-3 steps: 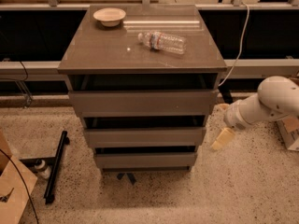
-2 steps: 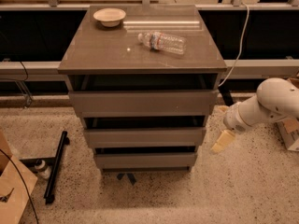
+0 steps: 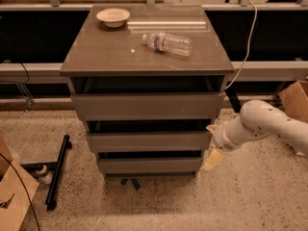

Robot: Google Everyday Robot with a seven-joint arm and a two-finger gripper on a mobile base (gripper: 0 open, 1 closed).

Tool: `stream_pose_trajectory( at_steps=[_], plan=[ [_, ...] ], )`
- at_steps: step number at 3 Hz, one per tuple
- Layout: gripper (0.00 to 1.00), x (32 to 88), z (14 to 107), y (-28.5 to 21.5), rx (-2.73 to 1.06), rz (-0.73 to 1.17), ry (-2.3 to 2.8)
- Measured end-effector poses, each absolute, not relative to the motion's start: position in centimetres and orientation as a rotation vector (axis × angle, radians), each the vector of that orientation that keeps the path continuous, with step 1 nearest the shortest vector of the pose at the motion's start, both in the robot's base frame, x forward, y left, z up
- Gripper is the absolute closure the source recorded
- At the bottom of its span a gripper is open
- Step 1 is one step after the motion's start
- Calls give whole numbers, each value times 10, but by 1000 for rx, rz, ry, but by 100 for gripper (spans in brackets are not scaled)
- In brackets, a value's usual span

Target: Open bottom drawer

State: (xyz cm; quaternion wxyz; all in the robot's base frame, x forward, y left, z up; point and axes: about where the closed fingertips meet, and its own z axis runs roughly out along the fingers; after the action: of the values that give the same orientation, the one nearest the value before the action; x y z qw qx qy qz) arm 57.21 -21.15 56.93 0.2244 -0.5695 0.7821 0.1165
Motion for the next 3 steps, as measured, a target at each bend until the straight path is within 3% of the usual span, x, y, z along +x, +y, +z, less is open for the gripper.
stream_pose_trajectory(
  at_steps=[1, 3],
  plan=[
    [0, 571, 520, -196, -1563, 405, 2190],
    [0, 565, 508, -194, -1590, 423, 2203]
  ],
)
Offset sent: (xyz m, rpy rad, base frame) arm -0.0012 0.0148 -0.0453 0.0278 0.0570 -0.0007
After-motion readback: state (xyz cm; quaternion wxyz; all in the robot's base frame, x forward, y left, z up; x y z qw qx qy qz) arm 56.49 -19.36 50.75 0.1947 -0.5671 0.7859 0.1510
